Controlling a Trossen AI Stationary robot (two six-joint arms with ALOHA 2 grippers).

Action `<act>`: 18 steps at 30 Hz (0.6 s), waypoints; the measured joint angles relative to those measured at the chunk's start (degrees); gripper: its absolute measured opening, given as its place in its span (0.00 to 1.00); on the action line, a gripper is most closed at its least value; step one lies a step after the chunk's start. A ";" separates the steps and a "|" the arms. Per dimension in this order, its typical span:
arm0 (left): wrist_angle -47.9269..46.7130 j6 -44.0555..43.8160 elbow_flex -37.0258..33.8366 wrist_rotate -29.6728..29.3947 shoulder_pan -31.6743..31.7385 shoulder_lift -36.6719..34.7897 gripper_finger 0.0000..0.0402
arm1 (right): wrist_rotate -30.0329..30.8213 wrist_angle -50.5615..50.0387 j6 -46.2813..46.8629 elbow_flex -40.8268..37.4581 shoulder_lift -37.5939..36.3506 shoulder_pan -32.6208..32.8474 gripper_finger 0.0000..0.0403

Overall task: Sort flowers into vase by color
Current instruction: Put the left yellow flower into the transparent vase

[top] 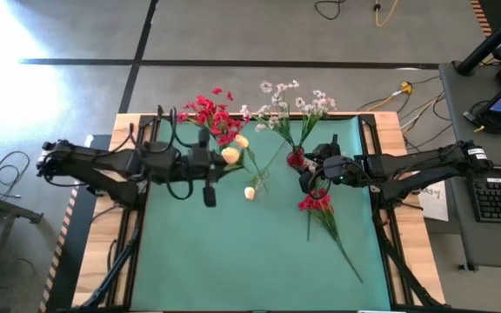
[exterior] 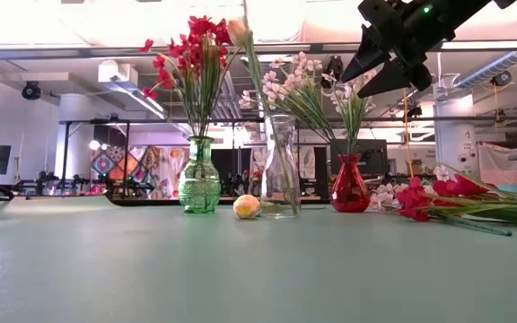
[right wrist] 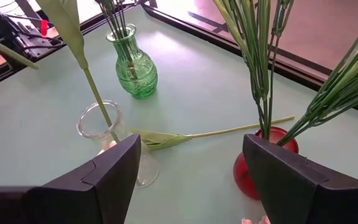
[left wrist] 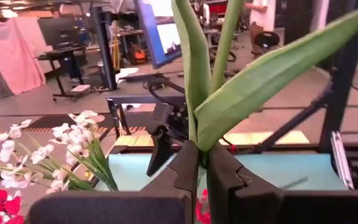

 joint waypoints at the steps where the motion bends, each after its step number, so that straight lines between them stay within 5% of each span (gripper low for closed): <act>1: 1.08 -0.40 -0.07 -0.05 0.12 0.63 0.00 | -0.02 -0.02 0.00 0.00 0.00 0.00 0.68; 18: 9.52 -3.40 1.19 -0.01 4.35 11.19 0.00 | -0.02 -0.04 0.00 0.00 0.00 0.00 0.68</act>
